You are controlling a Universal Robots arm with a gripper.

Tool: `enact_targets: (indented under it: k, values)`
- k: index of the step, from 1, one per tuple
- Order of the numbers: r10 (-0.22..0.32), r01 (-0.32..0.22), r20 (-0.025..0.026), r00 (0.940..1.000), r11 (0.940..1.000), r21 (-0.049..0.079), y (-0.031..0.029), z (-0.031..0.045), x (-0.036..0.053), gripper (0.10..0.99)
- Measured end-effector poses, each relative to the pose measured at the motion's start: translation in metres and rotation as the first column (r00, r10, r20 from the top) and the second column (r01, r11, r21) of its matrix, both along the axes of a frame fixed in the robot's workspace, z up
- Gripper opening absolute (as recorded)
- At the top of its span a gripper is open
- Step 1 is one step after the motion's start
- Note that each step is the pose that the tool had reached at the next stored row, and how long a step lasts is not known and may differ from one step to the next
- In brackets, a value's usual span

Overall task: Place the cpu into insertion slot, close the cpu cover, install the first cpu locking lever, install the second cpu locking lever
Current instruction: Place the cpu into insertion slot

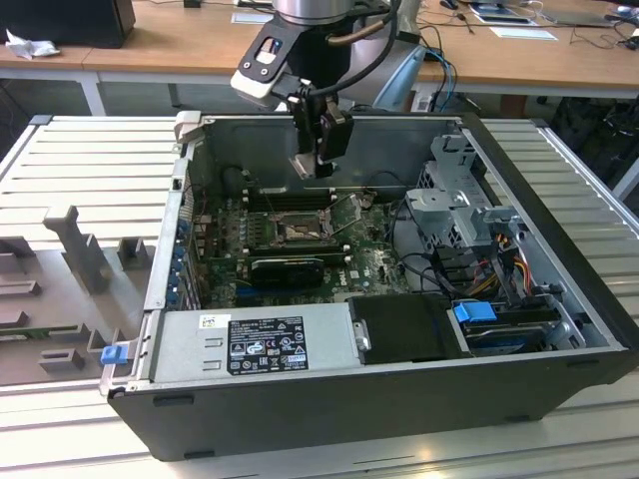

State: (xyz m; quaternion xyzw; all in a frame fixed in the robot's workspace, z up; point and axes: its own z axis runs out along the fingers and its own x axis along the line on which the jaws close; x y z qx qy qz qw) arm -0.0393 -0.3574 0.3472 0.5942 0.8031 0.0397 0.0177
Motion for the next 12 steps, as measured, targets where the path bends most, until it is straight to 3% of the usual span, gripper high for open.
enact_targets:
  k: [9,12]
  values:
    - [-0.043,0.043,0.0000,0.9991,0.9991,0.000,0.0000,-0.0006,-0.0010,0.533]
    - [-0.079,0.079,0.0000,0.9968,0.9968,0.000,0.0000,-0.0011,-0.0011,0.533]
